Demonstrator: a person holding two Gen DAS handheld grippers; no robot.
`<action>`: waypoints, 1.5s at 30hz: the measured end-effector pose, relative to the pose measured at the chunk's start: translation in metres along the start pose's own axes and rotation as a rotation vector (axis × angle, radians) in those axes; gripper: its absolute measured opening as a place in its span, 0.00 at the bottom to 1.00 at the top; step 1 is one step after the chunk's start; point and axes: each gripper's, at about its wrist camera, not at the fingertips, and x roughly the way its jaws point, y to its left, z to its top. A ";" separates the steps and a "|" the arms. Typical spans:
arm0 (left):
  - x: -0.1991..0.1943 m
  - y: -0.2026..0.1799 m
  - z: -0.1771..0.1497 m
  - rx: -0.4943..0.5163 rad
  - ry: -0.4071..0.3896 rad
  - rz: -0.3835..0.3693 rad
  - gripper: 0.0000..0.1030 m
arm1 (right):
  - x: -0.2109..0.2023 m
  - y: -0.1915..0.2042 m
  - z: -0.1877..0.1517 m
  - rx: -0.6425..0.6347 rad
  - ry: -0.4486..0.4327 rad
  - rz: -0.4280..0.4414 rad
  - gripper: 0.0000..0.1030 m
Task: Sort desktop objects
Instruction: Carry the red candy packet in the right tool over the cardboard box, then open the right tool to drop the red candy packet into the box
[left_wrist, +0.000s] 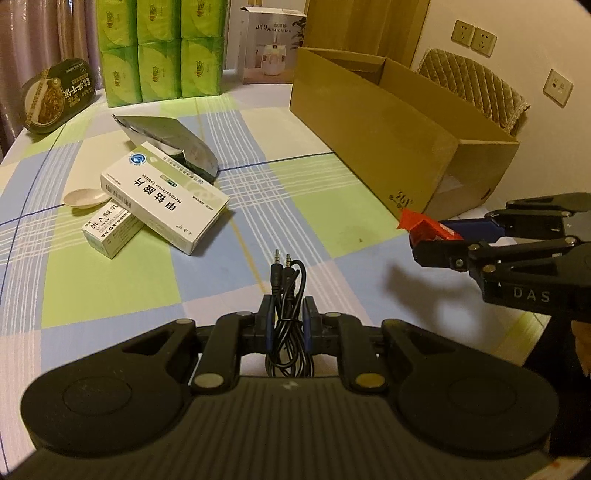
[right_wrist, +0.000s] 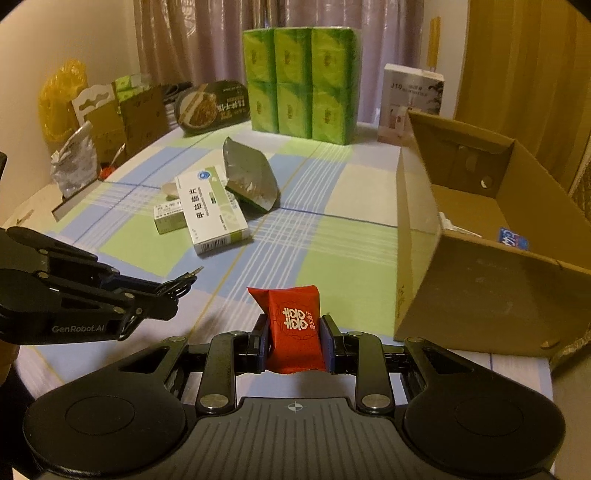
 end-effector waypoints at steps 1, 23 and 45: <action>-0.002 -0.002 0.000 0.002 -0.001 0.002 0.11 | -0.003 -0.001 -0.001 0.003 -0.005 -0.001 0.24; -0.014 -0.086 0.075 0.075 -0.074 -0.057 0.11 | -0.073 -0.076 0.041 0.053 -0.180 -0.105 0.24; 0.055 -0.160 0.173 0.127 -0.094 -0.144 0.11 | -0.042 -0.197 0.053 0.150 -0.166 -0.211 0.24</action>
